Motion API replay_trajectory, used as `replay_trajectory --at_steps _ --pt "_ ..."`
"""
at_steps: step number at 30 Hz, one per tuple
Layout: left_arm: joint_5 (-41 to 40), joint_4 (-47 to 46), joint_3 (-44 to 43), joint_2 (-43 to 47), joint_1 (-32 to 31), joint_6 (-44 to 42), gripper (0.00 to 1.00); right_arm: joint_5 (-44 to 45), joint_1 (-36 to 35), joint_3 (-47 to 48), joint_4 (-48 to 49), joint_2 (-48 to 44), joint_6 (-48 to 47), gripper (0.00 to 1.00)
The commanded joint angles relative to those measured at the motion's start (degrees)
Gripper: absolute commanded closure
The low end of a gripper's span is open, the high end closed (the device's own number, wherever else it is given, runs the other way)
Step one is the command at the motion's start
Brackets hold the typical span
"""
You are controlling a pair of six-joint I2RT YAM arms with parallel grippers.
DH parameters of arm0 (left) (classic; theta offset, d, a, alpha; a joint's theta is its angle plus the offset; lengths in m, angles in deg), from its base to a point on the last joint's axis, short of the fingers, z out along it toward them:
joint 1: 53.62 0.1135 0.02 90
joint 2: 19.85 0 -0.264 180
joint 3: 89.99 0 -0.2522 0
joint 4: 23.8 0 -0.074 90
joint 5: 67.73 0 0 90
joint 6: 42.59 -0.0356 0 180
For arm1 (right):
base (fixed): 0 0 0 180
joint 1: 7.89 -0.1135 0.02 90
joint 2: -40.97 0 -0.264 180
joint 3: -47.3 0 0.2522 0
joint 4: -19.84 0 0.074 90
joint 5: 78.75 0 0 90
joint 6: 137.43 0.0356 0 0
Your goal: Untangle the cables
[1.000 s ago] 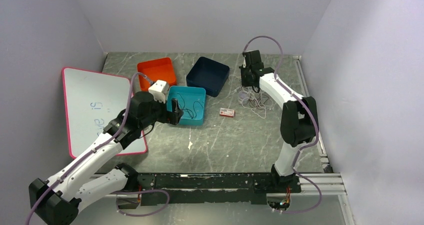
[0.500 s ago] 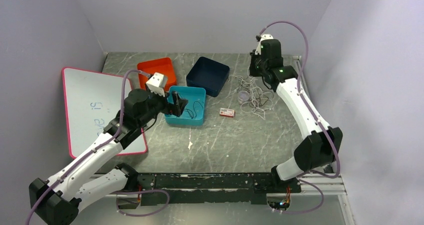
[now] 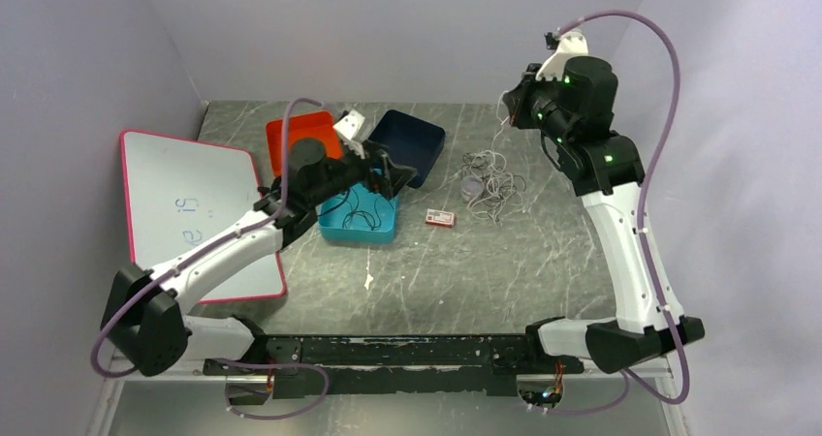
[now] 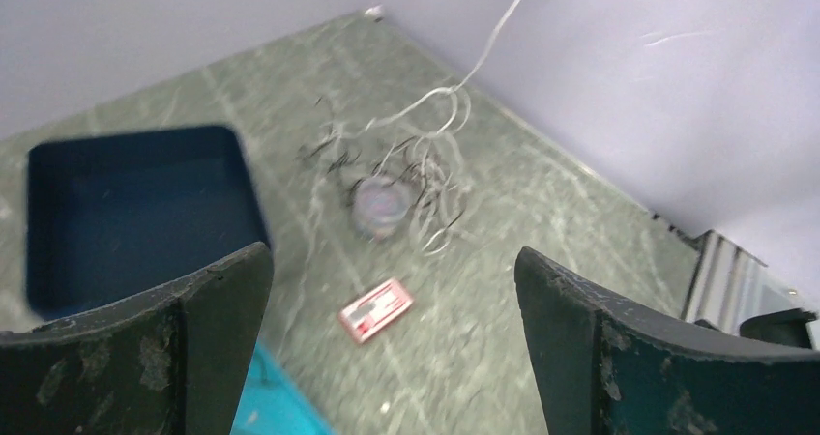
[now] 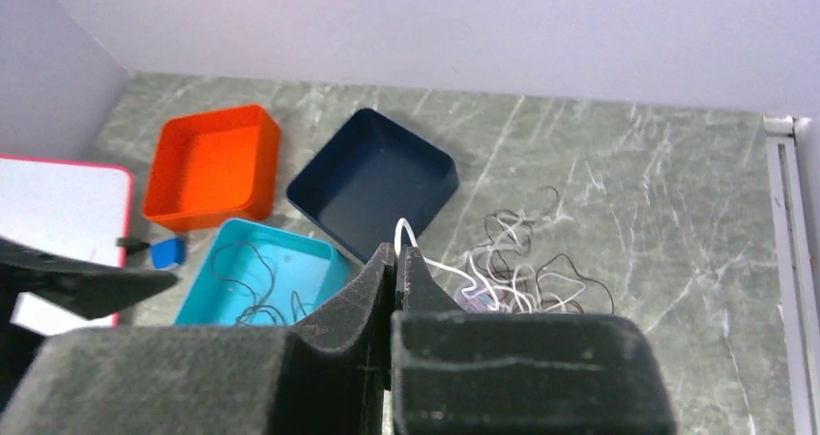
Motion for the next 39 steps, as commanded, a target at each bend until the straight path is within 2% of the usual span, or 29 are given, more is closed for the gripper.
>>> replay_trajectory --at_steps 1,6,12,18,29,39 --pt "1.8 -11.6 -6.1 -5.5 -5.2 -2.3 0.01 -3.2 -0.2 2.7 -2.6 -1.5 1.8 1.0" --pt "3.1 -18.7 -9.4 -11.7 -6.7 -1.9 0.01 -5.9 -0.2 5.7 -3.7 -2.7 2.6 1.0" --pt "8.4 -23.5 -14.6 -18.7 -7.1 -0.4 0.01 -8.9 -0.2 7.5 -4.6 -4.2 3.5 1.0" --pt "10.2 -31.2 -16.4 -23.6 -7.5 -0.5 0.01 -14.3 -0.2 9.5 -4.9 -4.6 5.4 1.0" --pt "16.7 -32.2 -26.7 -32.9 -9.8 2.0 0.04 -17.4 -0.2 8.8 -4.2 -5.9 7.6 1.0" --pt "19.3 -36.9 -22.9 -33.7 -11.0 5.5 0.1 -17.0 -0.2 8.4 -4.4 -6.2 7.6 1.0"
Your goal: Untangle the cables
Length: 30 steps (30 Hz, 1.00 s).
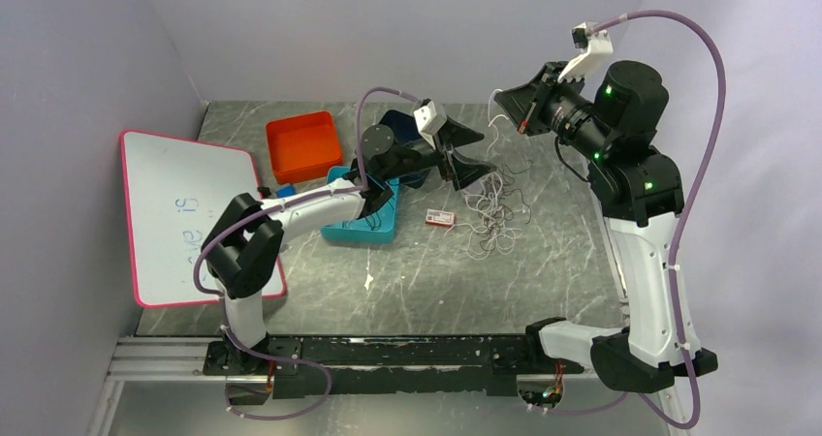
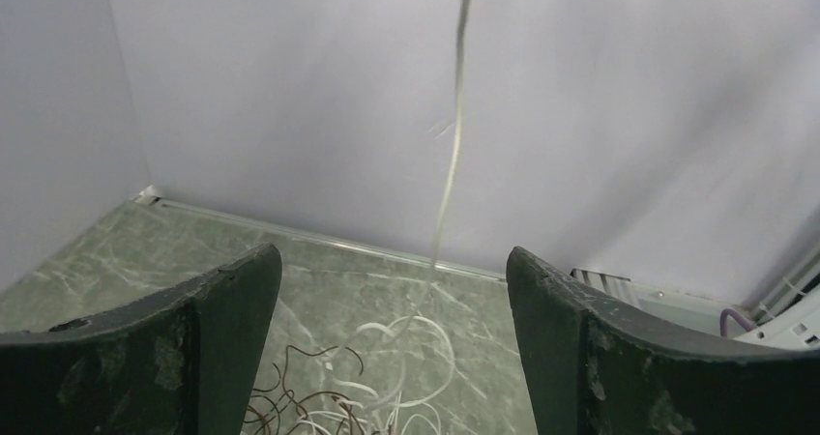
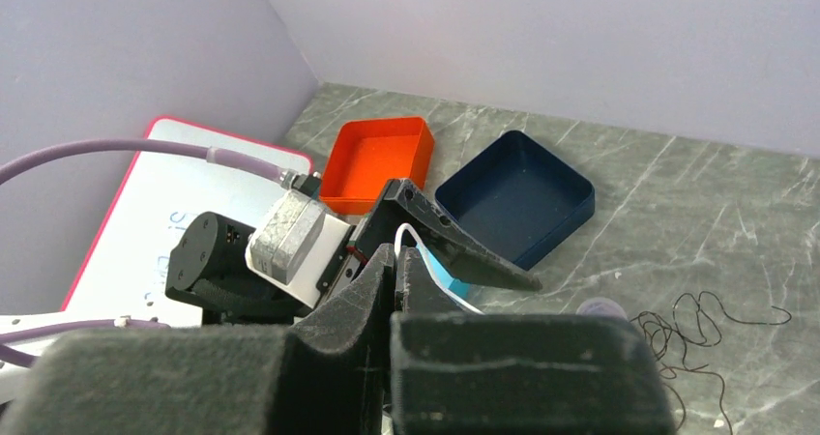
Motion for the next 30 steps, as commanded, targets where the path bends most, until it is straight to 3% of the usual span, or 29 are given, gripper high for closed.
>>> replay_trajectory --at_steps 1,5,15,17,21,23,26,30 --pt "2.5 -6.5 2.7 0.9 -0.3 1.7 0.1 -0.8 -0.2 0.2 0.3 -0.9 0.4 1.0" --pt "3.0 -6.1 1.5 0.2 -0.3 2.0 0.15 -1.9 -0.2 0.0 0.8 -0.9 0.9 1.0" --pt "5.5 -5.0 -4.3 -3.8 -0.4 5.5 0.41 -1.9 -0.2 -2.7 1.7 -2.3 1.1 1.0" --pt "6.1 -4.5 -4.9 -4.3 -0.4 5.9 0.51 -1.7 -0.2 -3.5 1.9 -2.6 1.1 1.0" --pt "6.4 -1.7 -5.1 -4.1 -0.4 5.1 0.81 -0.2 -0.2 -5.4 2.1 -4.1 0.9 1.0" --pt "5.7 -0.3 -4.5 -3.1 -0.2 4.1 0.9 0.4 -0.2 -6.5 1.6 -5.1 0.7 1.0" --pt "4.4 1.4 -4.2 -2.1 0.3 3.3 0.93 0.7 -0.2 -8.4 0.0 -6.6 0.4 0.99" --pt "4.1 3.8 -5.5 -1.0 2.2 3.3 0.93 0.5 -0.2 -12.2 -2.7 -9.3 -0.4 0.84"
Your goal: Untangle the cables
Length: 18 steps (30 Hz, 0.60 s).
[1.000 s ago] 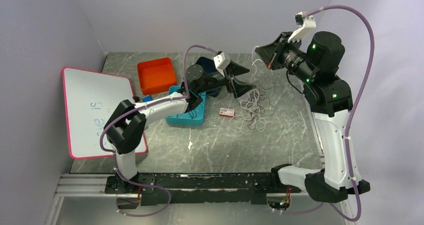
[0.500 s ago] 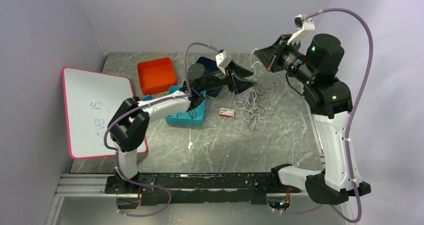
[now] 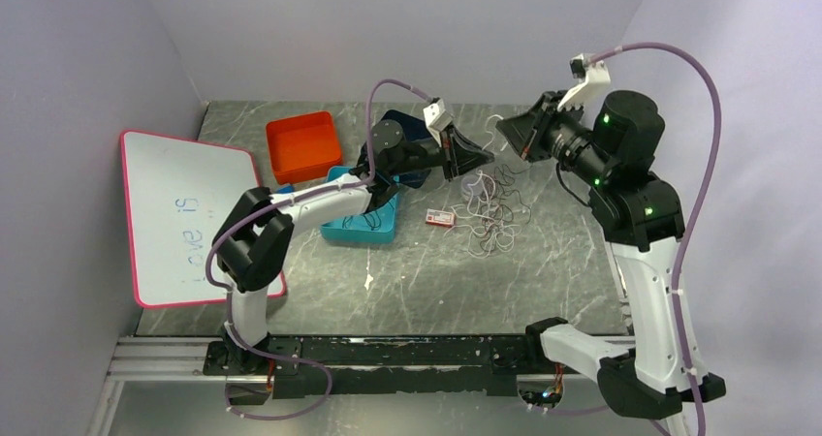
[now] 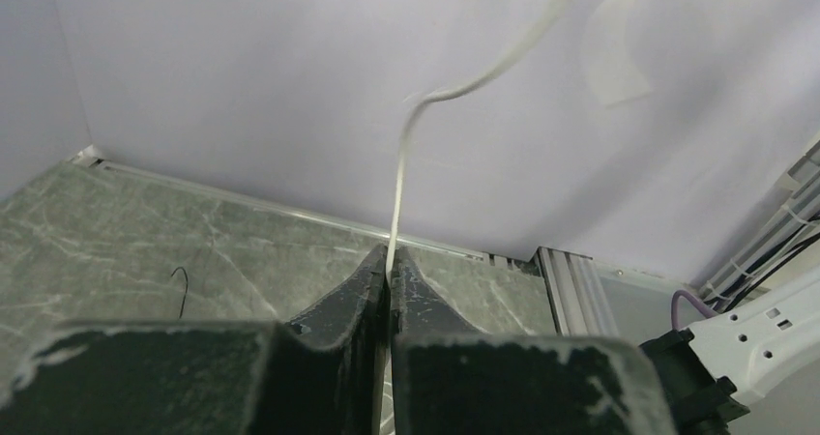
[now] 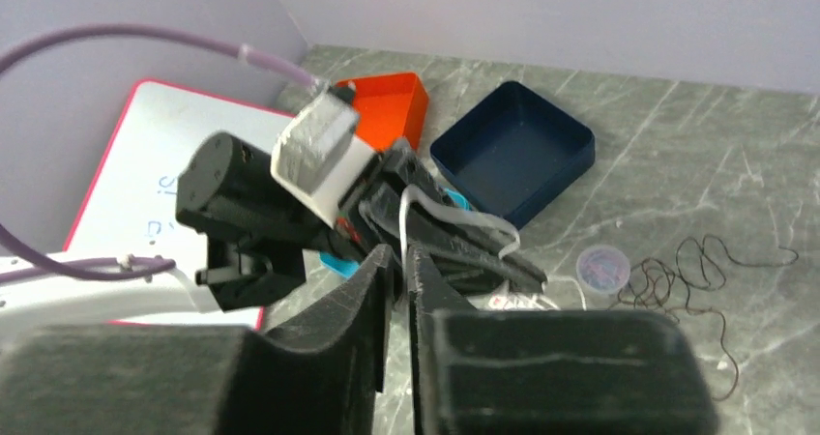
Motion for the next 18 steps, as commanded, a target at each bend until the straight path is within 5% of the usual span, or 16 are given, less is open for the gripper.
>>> replay_trajectory --at_steps 1,10,18 --pt "-0.5 2.5 -2.5 3.2 2.1 -1.2 0.92 1.0 -0.2 -4.2 -3.5 -3.6 -1.0 0.8" --pt "-2.0 10.8 -5.7 7.7 3.3 -7.6 0.93 13.8 -0.2 -12.5 -4.6 -11.2 -0.9 0.49" --pt "-1.2 11.9 -5.4 11.6 3.4 -6.6 0.93 4.3 -0.2 -25.5 14.4 -16.0 -5.9 0.4"
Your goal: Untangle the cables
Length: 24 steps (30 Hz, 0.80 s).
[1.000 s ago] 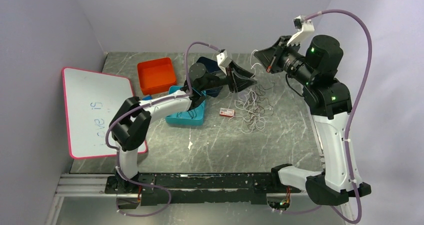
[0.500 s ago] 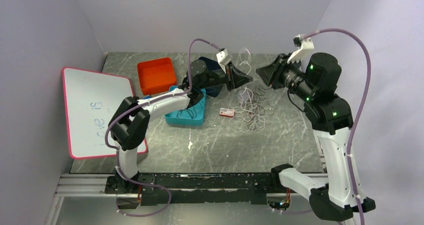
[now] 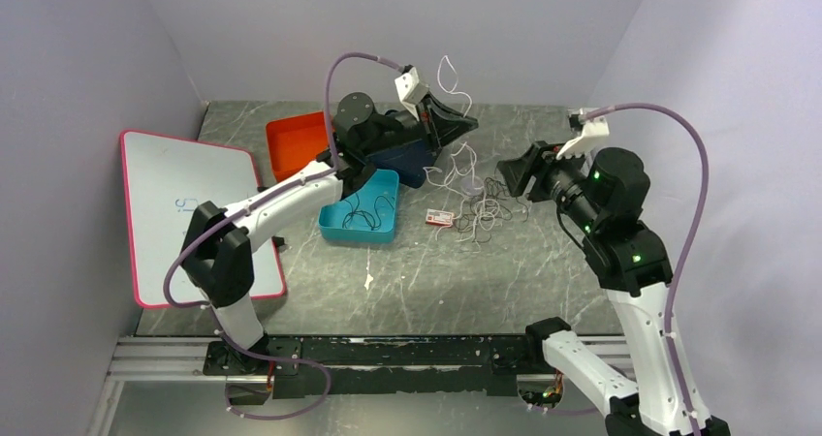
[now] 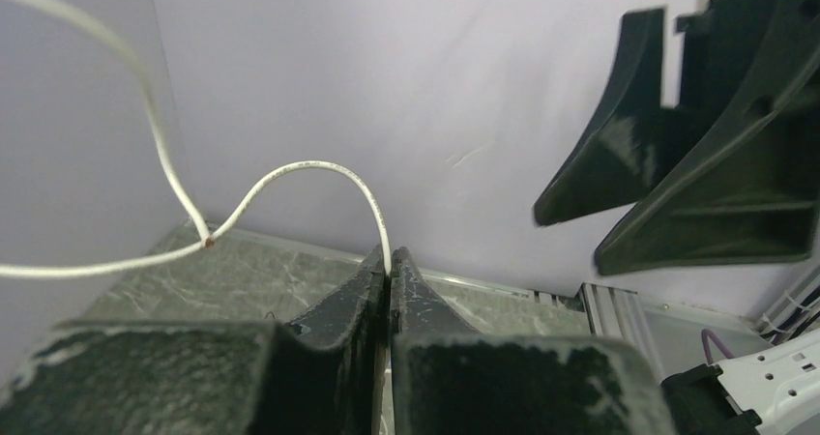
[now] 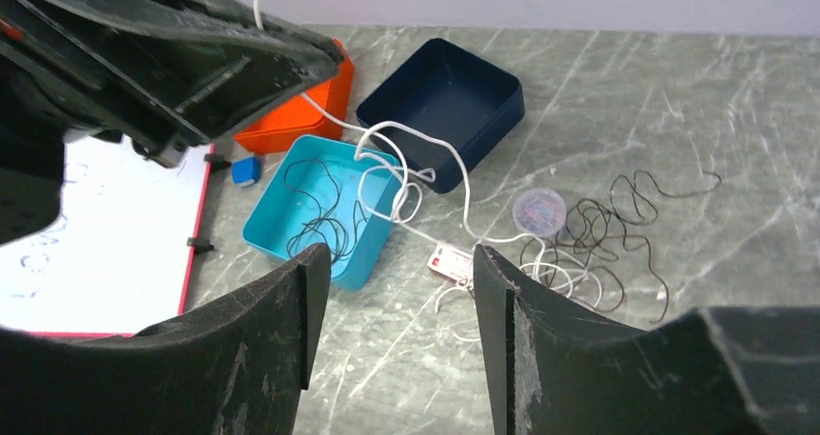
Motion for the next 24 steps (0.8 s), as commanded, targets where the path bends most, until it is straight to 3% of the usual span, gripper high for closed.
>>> replay_trajectory --at_steps 1,11,17,24 --pt "0.3 1.6 -1.8 2.7 -0.2 -1.0 0.93 -6.8 -0.2 -6.0 14.5 -1.9 -4.7 0.4" --pt "1.8 6.7 -4.1 3.7 -0.2 -0.6 0.93 -17.7 -0.2 -26.4 50.4 -6.7 -5.4 0.36" --pt "2.7 8.5 -4.9 4.0 -0.2 -0.4 0.93 -22.4 -0.2 -31.0 59.8 -4.0 -6.3 0.37" --pt "3.4 9.8 -5.1 3.9 -0.6 -0.3 0.93 -22.2 -0.3 -29.9 63.0 1.5 -7.7 0.39"
